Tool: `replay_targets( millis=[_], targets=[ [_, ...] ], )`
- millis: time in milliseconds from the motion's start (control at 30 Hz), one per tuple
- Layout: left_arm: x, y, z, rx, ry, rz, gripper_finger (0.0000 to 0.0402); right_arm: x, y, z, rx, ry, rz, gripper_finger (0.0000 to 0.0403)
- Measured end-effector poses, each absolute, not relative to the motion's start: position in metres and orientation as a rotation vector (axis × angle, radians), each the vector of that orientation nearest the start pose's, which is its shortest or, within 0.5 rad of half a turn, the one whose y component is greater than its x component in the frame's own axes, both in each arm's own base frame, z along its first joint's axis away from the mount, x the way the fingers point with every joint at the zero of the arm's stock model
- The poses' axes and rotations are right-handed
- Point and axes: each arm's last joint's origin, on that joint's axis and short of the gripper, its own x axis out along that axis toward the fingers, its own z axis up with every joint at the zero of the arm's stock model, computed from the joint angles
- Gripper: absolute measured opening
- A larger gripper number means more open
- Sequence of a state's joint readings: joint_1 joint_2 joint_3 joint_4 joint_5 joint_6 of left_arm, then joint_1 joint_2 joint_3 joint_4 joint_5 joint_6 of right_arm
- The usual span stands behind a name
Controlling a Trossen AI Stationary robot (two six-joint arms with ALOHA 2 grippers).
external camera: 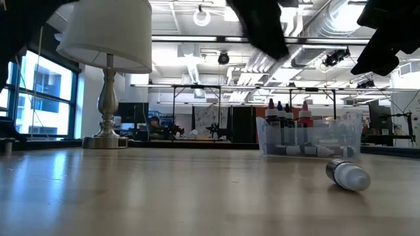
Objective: Pick & Place food coloring
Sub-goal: Put the small brown food coloring bottle into the transparent bin
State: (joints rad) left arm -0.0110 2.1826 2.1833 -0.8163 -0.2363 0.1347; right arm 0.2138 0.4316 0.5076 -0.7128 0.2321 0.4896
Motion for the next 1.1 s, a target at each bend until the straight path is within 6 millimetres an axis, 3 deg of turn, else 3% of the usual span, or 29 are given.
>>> replay_targets(
  millis=[67, 167, 233, 300, 400, 500, 633, 733, 800, 900, 1100],
  targets=[
    [0.459, -0.003, 0.348, 0.178, 0.849, 0.167, 0.0194, 0.096, 0.014, 0.235, 0.325, 0.6, -0.166, 0.0156],
    [0.434, -0.005, 0.374, 0.184, 0.91, 0.173, 0.0194, 0.098, 0.015, 0.238, 0.302, 0.573, -0.149, 0.0156],
    [0.422, -0.005, 0.376, 0.191, 0.983, 0.166, 0.0194, 0.1, 0.015, 0.24, 0.296, 0.542, -0.138, 0.0156],
    [0.405, -0.005, 0.392, 0.174, 0.991, 0.169, 0.0194, 0.101, 0.015, 0.243, 0.291, 0.51, -0.127, 0.0156],
    [0.36, -0.009, 0.417, 0.132, 1.072, 0.208, 0.0195, 0.104, 0.016, 0.248, 0.272, 0.462, -0.109, 0.0156],
    [0.346, -0.019, 0.419, 0.14, 1.068, 0.274, 0.0195, 0.106, 0.016, 0.251, 0.245, 0.421, -0.092, 0.0156],
    [0.335, -0.045, 0.392, 0.205, 1.113, 0.298, 0.0195, 0.109, 0.017, 0.253, 0.238, 0.408, -0.085, 0.0156],
    [0.299, -0.057, 0.375, 0.199, 1.13, 0.308, 0.0195, 0.113, 0.018, 0.25, 0.232, 0.437, -0.09, 0.0156],
    [0.281, -0.061, 0.361, 0.141, 1.053, 0.301, 0.0195, 0.117, 0.019, 0.247, 0.219, 0.46, -0.1, 0.0156],
    [0.252, -0.066, 0.321, 0.049, 0.989, 0.254, 0.0195, 0.125, 0.02, 0.244, 0.193, 0.487, -0.12, 0.0156],
    [0.209, -0.071, 0.254, -0.089, 0.648, -0.024, 0.0195, 0.147, 0.023, 0.237, 0.147, 0.514, -0.16, 0.0156]
  ],
)
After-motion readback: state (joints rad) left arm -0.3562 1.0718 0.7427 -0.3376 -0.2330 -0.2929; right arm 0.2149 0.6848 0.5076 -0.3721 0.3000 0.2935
